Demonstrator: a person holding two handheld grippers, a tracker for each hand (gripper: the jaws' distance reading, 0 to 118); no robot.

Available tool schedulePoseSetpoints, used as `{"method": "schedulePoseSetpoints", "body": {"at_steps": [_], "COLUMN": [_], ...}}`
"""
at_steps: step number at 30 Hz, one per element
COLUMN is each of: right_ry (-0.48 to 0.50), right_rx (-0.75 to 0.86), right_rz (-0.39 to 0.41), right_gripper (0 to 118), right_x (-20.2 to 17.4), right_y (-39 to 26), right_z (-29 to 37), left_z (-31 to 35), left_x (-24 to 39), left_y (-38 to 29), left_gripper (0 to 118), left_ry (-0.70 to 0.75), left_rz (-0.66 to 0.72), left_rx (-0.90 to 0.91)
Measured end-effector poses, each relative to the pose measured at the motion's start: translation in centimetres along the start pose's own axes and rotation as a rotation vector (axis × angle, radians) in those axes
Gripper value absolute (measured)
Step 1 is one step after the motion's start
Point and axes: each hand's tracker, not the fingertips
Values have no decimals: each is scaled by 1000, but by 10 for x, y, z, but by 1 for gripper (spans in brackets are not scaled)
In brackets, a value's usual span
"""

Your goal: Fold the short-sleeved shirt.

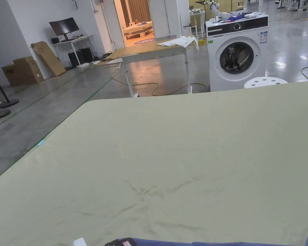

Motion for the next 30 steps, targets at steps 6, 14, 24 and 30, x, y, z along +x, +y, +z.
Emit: {"method": "schedulePoseSetpoints", "body": {"at_steps": [6,14,24,30], "right_ry": [-10,18,63,50], "right_rx": [-10,-14,-21,-17], "right_rz": [-3,-29,-66,-65], "right_gripper": [0,0,0,0], "right_x": [2,8,6,9], "right_y": [-2,-4,-8,-10], "right_z": [1,-7,-18,-5], "left_z": [2,67,62,-34], "left_x": [-4,33,121,152], "left_y": [0,46,3,-58], "left_gripper": [3,2,2,2], "left_ry": [46,99,52,55], "left_rz": [95,-18,-232,-368], "left_rx": [15,198,171,-31]}}
